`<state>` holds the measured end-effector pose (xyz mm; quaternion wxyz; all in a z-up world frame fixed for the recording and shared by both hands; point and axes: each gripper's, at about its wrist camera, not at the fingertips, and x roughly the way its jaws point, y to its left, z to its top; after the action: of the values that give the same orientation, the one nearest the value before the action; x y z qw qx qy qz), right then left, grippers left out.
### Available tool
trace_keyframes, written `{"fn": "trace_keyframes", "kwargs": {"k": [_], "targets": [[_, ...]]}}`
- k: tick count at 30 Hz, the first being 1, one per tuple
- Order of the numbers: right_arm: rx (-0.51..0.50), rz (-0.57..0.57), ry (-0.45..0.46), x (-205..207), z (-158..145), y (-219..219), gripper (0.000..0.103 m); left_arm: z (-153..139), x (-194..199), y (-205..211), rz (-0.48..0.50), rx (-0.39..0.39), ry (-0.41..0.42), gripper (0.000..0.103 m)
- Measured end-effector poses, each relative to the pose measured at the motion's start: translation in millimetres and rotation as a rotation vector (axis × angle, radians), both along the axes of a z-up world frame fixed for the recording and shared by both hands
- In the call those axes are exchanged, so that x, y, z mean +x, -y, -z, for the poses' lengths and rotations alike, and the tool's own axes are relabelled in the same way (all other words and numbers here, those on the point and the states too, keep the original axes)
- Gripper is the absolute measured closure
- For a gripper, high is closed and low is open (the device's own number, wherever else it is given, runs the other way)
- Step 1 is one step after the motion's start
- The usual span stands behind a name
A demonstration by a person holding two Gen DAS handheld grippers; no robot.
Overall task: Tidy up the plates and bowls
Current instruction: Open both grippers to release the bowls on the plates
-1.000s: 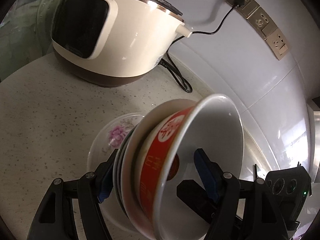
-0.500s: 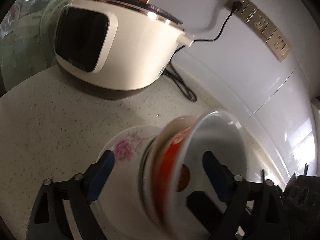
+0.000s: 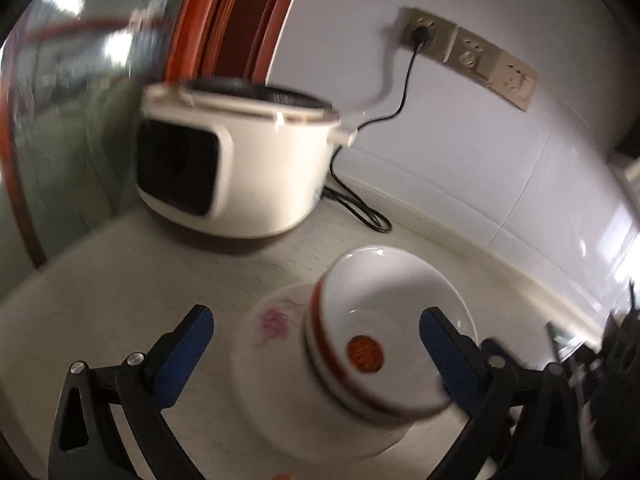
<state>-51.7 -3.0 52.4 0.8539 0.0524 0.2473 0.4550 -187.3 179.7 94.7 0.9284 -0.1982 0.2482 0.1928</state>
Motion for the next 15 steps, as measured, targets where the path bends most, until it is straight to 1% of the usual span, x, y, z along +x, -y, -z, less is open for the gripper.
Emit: {"fn": "trace_keyframes", "kwargs": {"k": [1,4,6,8,10,12,15], "targets": [[0.022,-0.012,0.008,-6.4,-2.0,2.0,0.014,-3.5,-11.1,1.5,0.008,0.011,0.026,0.000],[0.073,0.002,0.025,-21.6,-8.6,13.3,0.010,-9.9,-33.8,4.8,0.010,0.052,0.053,0.000],[0.075,0.027,0.022,-34.1,-11.6,18.6,0.010,-12.9,-49.7,7.7,-0.006,0.094,0.070,0.000],[0.070,0.059,0.029,-50.1,-12.4,26.4,0.010,-13.8,-61.5,8.2,-0.012,0.116,0.086,0.000],[0.047,0.110,0.052,-71.0,-11.2,33.3,0.009,-11.7,-72.8,9.7,-0.010,0.120,0.092,0.000],[0.027,0.154,0.072,-87.6,-9.4,39.8,0.008,-6.8,-83.5,8.5,-0.003,0.108,0.094,0.000],[-0.009,0.250,0.090,-114.0,-2.0,48.4,0.006,4.6,-95.7,12.4,-0.002,0.088,0.087,0.000]]}}
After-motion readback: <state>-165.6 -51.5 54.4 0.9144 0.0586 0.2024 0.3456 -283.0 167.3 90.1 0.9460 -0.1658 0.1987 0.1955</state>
